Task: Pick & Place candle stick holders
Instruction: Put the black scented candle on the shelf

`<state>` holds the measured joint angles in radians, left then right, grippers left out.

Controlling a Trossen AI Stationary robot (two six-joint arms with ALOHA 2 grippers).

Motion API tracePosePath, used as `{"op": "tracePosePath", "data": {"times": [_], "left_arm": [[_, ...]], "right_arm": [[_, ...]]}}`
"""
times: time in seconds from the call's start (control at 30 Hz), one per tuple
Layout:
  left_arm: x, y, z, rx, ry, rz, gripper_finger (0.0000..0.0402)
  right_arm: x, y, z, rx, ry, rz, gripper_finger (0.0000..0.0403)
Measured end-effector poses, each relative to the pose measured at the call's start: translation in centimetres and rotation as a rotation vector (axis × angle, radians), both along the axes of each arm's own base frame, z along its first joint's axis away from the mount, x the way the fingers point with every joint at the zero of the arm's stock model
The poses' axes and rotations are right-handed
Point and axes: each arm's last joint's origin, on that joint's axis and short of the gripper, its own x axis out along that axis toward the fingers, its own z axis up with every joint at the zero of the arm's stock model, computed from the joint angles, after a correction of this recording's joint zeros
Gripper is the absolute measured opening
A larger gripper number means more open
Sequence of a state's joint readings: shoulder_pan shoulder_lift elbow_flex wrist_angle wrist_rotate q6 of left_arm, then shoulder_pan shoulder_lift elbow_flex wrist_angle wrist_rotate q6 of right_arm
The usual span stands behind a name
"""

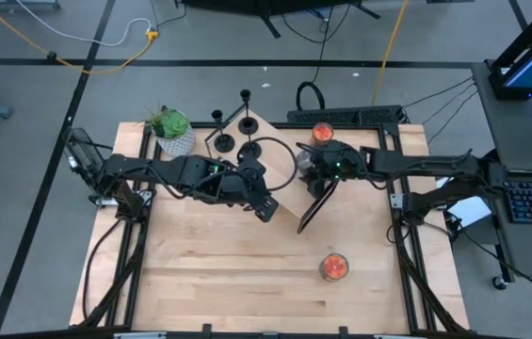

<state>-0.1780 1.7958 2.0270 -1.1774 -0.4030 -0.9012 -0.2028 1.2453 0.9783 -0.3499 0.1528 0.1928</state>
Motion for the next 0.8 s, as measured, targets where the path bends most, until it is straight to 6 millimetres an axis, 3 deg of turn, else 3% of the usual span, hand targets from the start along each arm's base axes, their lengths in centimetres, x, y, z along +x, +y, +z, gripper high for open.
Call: {"op": "tracePosePath", "data": {"times": [0.8], "left_arm": [[0.01, 0.03, -0.02, -0.002, -0.001, 0.003, 0.0184]], "right_arm": [[-0.55, 0.15, -0.17, 0.007, 0.051, 0.006, 0.0355]]}}
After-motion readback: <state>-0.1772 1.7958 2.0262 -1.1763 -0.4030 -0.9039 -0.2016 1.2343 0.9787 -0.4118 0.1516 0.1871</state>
